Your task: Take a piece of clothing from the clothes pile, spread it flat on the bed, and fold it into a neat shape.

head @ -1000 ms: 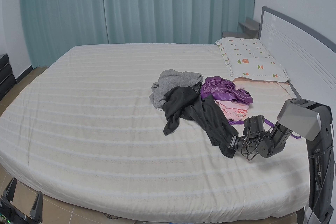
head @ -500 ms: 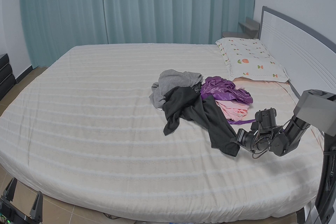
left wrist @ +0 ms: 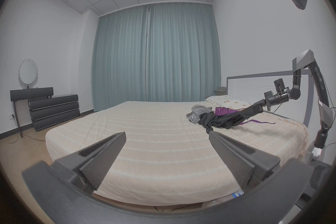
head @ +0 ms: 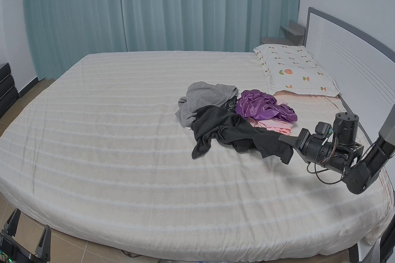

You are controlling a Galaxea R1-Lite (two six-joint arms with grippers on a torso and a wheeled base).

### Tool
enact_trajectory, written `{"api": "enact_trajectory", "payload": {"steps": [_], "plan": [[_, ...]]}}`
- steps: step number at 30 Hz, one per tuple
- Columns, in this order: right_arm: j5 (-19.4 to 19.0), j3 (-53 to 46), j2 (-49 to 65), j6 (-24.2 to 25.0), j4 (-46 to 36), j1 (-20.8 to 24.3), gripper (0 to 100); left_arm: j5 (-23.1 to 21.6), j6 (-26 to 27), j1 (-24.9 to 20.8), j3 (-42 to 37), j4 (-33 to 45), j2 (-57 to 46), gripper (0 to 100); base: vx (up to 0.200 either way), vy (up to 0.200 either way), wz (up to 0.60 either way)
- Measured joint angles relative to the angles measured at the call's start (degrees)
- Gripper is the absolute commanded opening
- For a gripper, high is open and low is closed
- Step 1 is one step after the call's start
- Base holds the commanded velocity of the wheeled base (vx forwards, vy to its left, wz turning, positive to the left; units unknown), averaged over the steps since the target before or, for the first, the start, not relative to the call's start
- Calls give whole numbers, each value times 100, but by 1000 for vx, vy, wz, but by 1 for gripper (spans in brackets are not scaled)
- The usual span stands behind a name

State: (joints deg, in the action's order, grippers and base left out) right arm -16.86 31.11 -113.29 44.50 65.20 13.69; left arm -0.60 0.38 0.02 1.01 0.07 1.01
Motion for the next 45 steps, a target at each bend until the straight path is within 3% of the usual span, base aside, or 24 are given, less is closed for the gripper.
{"api": "enact_trajectory", "payload": {"steps": [9, 14, 18, 24, 32, 45], "plan": [[4, -149, 1193, 206, 251, 441, 0, -84, -20, -5, 41, -51, 2, 100, 0, 0, 0], [2, -110, 1586, 217, 255, 607, 0, -284, -562, -21, 813, -122, 185, 100, 0, 0, 0], [0, -20, 1797, 219, 230, 723, 0, -523, -606, -32, 1456, -124, 590, 100, 0, 0, 0], [0, 177, 2029, 219, 173, 846, 0, -933, -617, -128, 1687, -313, 1858, 100, 0, 0, 0], [13, 325, 2216, 224, 140, 970, 0, -1220, -629, -449, 1596, -1164, 4005, 100, 0, 0, 0], [33, 441, 2341, 233, 117, 1114, 0, -1128, -885, -1356, 1558, -3584, 7735, 100, 0, 0, 0]]}}
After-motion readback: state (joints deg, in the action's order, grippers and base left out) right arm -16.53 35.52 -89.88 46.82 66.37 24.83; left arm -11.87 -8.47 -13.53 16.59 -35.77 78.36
